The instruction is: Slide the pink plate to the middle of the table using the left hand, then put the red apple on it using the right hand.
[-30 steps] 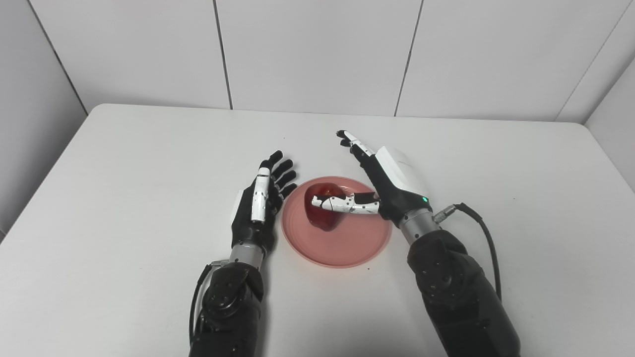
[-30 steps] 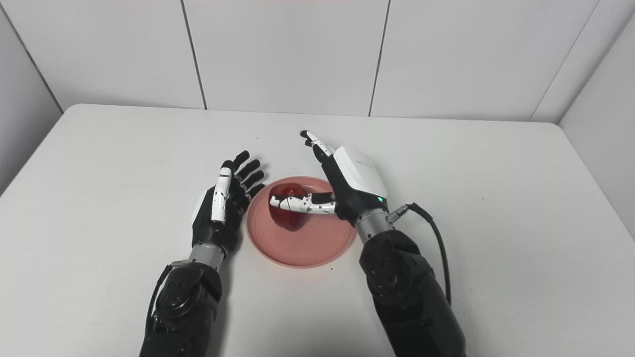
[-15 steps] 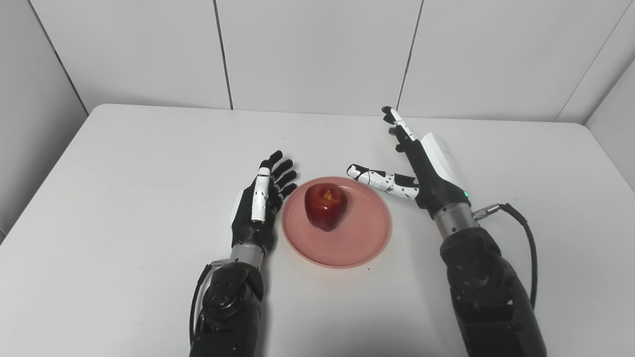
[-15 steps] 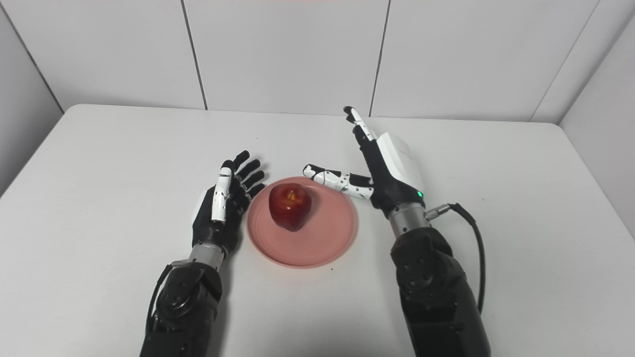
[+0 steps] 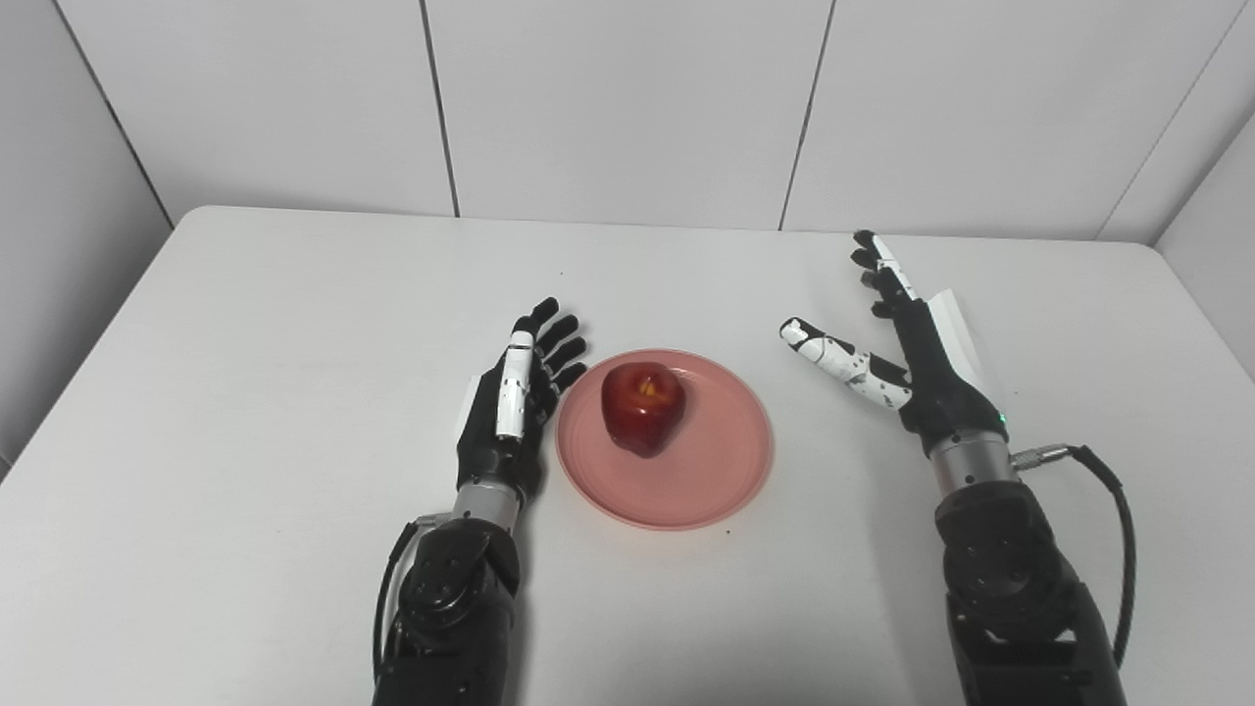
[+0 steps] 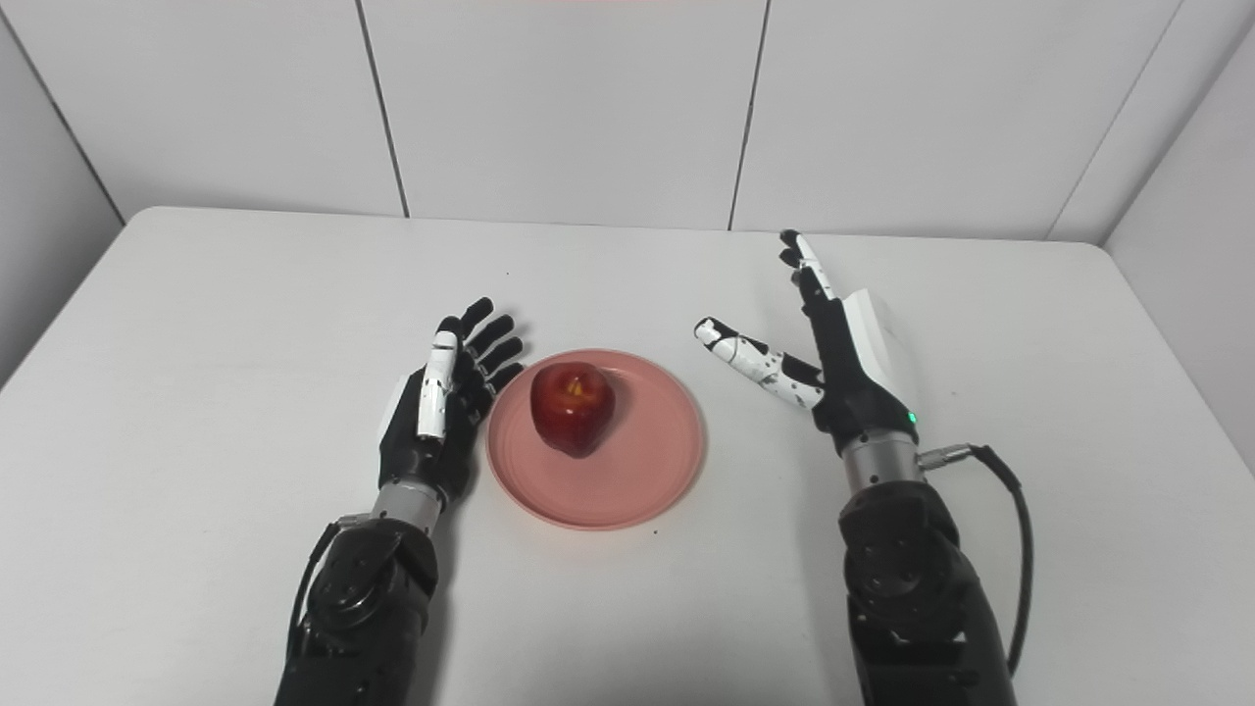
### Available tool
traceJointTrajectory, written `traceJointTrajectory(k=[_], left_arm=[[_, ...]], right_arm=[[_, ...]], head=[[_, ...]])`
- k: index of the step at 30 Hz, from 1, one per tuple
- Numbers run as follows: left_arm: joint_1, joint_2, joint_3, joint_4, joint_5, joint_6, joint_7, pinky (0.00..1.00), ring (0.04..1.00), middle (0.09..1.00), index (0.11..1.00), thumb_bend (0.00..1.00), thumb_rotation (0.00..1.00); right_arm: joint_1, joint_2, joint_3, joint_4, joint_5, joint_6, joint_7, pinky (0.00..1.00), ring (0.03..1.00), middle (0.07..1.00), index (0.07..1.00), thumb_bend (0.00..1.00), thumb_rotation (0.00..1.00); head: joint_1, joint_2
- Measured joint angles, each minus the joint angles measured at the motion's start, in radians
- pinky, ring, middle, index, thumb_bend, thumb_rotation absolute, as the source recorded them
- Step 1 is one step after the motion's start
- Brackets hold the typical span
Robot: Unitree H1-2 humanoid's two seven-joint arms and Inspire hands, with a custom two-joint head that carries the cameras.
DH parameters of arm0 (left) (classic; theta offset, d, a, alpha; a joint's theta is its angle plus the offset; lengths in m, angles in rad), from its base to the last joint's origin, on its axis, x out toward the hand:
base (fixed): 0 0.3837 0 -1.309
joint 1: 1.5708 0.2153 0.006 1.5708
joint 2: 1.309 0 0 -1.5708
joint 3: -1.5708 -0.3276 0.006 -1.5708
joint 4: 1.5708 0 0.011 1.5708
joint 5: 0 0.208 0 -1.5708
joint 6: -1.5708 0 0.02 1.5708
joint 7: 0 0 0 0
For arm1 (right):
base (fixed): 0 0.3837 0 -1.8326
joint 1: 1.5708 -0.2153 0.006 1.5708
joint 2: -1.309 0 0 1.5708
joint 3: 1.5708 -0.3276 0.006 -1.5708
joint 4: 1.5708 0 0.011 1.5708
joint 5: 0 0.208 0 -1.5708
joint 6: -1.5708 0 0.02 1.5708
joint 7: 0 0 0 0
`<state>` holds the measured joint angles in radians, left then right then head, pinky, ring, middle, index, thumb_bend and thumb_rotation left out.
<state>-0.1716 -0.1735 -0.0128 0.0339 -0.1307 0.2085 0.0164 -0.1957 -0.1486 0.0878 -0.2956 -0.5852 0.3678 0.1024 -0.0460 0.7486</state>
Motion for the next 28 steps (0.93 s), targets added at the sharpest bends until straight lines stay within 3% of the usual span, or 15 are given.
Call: traceJointTrajectory(k=[5, 10, 16, 23, 25, 28], left_arm=[[0.000, 0.001, 0.000, 0.000, 0.000, 0.000, -0.001, 0.85, 0.863, 0.879, 0.874, 0.42, 1.00], [0.000, 0.002, 0.001, 0.000, -0.001, 0.000, -0.002, 0.85, 0.863, 0.878, 0.874, 0.42, 1.00], [0.000, 0.013, -0.001, 0.000, -0.001, 0.000, -0.005, 0.84, 0.863, 0.878, 0.873, 0.42, 1.00], [0.000, 0.014, -0.002, 0.000, 0.000, 0.000, -0.005, 0.84, 0.863, 0.877, 0.872, 0.41, 1.00], [0.000, 0.014, -0.001, 0.001, -0.001, 0.000, -0.005, 0.85, 0.863, 0.877, 0.872, 0.41, 1.00], [-0.001, 0.014, 0.001, 0.001, -0.003, 0.000, -0.005, 0.85, 0.866, 0.879, 0.874, 0.42, 1.00]], right_arm=[[0.034, 0.007, -0.008, 0.006, 0.029, -0.014, -0.039, 0.78, 0.856, 0.890, 0.909, 0.94, 0.99], [0.054, 0.014, -0.014, 0.033, 0.078, -0.046, -0.072, 0.79, 0.845, 0.869, 0.889, 0.82, 1.00], [0.080, 0.049, -0.055, 0.114, 0.248, -0.122, -0.093, 0.82, 0.874, 0.898, 0.910, 0.66, 1.00], [0.080, 0.070, -0.077, 0.152, 0.365, -0.134, -0.093, 0.85, 0.880, 0.902, 0.906, 0.54, 1.00], [0.078, 0.073, -0.077, 0.165, 0.390, -0.140, -0.092, 0.89, 0.897, 0.913, 0.916, 0.49, 1.00], [0.078, 0.080, -0.082, 0.191, 0.437, -0.144, -0.092, 0.91, 0.907, 0.919, 0.919, 0.34, 1.00]], head=[[-0.002, -0.002], [0.000, 0.000], [0.008, 0.000], [0.014, -0.002], [0.015, -0.002], [0.020, -0.002]])
